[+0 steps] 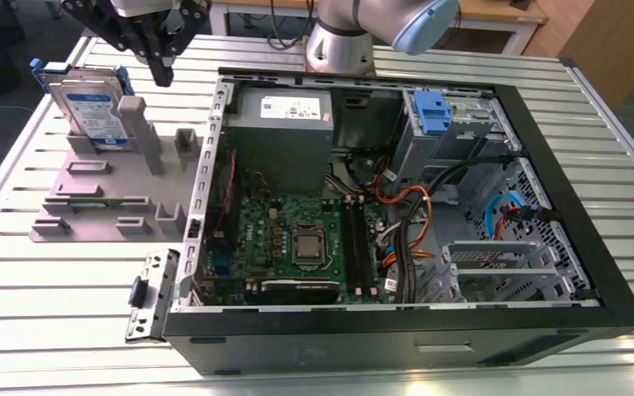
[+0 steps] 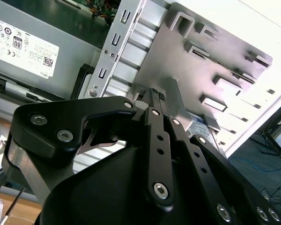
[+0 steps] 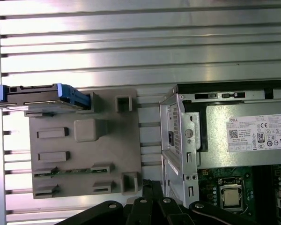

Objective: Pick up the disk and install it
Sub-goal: 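Reach for the disk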

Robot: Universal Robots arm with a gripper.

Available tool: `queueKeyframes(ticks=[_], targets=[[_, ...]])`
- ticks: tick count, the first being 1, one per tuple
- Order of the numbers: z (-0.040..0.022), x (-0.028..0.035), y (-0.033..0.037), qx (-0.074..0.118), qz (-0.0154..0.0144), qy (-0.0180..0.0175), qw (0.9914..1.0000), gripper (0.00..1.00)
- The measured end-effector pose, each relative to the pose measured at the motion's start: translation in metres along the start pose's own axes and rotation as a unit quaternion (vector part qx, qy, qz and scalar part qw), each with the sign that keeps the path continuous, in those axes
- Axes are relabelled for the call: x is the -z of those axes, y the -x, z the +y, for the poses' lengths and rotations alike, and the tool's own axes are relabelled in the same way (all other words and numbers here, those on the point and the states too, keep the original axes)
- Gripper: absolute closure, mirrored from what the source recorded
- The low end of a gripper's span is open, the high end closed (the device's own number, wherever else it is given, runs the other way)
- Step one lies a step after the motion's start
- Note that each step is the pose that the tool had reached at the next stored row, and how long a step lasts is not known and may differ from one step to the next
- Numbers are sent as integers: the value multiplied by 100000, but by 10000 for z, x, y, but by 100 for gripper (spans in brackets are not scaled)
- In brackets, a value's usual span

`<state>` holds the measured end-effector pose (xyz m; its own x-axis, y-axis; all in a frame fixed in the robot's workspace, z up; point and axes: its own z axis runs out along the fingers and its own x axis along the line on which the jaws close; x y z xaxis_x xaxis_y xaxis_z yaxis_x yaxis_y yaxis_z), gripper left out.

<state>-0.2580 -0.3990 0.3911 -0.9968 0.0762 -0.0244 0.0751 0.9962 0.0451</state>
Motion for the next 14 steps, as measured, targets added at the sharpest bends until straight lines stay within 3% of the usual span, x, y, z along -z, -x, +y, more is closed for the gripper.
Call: queueKeyframes(ticks=[14], targets=[[-3, 0, -42, 0, -1, 2, 100000, 90]])
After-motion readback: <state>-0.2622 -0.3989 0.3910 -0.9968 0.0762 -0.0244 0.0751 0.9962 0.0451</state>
